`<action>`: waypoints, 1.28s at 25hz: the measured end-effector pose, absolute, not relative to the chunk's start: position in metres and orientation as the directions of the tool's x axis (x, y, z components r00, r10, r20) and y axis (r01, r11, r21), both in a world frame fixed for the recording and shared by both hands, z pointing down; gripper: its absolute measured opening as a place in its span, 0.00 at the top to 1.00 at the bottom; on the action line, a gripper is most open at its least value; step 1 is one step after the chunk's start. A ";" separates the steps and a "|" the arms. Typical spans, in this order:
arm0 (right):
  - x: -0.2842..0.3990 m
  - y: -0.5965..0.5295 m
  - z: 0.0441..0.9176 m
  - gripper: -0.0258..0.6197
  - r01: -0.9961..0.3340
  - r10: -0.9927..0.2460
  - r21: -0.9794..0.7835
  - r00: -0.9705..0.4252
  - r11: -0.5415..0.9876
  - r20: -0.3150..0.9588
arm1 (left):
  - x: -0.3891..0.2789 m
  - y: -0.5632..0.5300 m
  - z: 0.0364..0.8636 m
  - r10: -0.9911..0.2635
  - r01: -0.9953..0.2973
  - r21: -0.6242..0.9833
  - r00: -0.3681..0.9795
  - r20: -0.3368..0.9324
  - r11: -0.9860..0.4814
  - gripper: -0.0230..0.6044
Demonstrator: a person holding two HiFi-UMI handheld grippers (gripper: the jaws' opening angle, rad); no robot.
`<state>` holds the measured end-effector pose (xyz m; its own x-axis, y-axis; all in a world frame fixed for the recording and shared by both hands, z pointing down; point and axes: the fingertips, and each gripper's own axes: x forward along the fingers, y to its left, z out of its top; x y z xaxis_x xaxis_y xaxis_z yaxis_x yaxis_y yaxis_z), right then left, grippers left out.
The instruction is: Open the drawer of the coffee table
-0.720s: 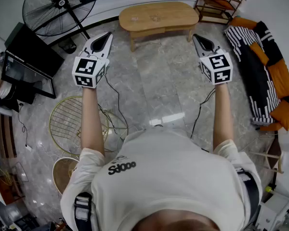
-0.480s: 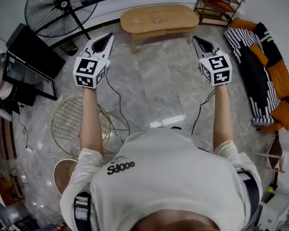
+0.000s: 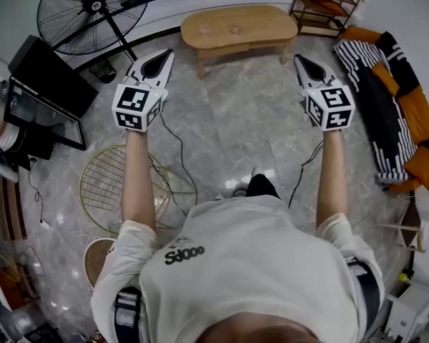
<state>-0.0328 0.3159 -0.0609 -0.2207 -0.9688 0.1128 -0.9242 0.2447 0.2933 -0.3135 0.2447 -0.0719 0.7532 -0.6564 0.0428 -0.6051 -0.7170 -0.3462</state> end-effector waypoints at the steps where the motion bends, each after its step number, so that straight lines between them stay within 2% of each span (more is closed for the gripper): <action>1: -0.027 0.310 -0.063 0.95 -0.932 -0.973 0.282 -0.211 0.229 0.093 | -0.310 0.240 -0.070 -0.655 -0.603 -0.348 0.754 0.044 -0.718 0.94; 6: 0.012 0.273 -0.052 0.95 -0.952 -0.981 0.237 -0.176 0.192 0.086 | -0.292 0.207 -0.045 -0.674 -0.623 -0.320 0.736 0.070 -0.714 0.94; 16: 0.062 0.137 -0.039 0.95 -0.904 -0.955 0.310 -0.282 0.295 0.088 | -0.238 0.103 -0.062 -0.729 -0.700 -0.290 0.684 -0.010 -0.653 0.94; 32: 0.158 -0.005 -0.022 0.95 -0.875 -0.932 0.322 -0.333 0.362 0.143 | -0.151 -0.039 -0.050 -0.781 -0.738 -0.298 0.622 0.048 -0.606 0.94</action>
